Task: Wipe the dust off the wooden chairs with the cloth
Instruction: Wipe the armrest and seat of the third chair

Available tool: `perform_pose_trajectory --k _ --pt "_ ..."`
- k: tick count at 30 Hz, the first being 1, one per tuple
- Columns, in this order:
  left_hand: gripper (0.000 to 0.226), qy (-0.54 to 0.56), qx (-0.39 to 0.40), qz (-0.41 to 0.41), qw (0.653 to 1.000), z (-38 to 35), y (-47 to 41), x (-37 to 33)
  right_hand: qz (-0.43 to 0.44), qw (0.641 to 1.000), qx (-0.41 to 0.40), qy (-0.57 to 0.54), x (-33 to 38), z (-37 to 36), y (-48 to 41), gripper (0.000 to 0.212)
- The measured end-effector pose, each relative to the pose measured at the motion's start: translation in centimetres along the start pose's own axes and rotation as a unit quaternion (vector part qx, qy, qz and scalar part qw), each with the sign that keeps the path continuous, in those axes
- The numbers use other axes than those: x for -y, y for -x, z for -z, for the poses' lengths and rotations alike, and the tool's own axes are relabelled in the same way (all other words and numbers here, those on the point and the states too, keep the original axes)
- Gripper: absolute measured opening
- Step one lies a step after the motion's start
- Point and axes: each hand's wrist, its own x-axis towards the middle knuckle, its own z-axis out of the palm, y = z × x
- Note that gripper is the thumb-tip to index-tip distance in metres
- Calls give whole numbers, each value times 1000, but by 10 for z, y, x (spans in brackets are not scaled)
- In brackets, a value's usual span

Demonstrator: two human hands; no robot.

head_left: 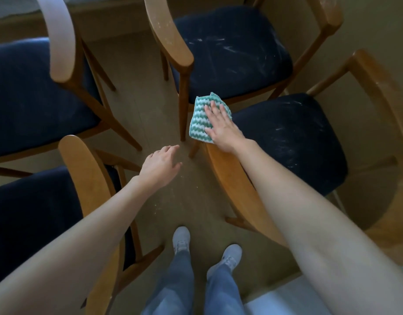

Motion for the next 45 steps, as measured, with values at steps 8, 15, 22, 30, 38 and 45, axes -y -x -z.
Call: perform_pose_trajectory --k 8,15,22,30,38,45 --pt "59 36 -30 -46 998 5 1 -26 36 999 5 33 -29 -55 121 59" --pt "64 32 -41 -83 995 -12 5 -64 -83 995 -32 50 -98 -122 291 63" --pt "65 31 -43 -88 995 -18 6 -69 -160 985 -45 -42 -99 -127 307 57" --pt "66 40 -57 -64 996 -16 5 -63 -35 996 -52 -57 -35 -72 143 56" --pt "65 54 -69 -53 995 -19 4 -65 -27 996 -69 -49 -35 -81 157 56" --pt "63 -50 -126 -117 984 -33 -8 -85 -143 989 -16 -19 -115 -104 285 63"
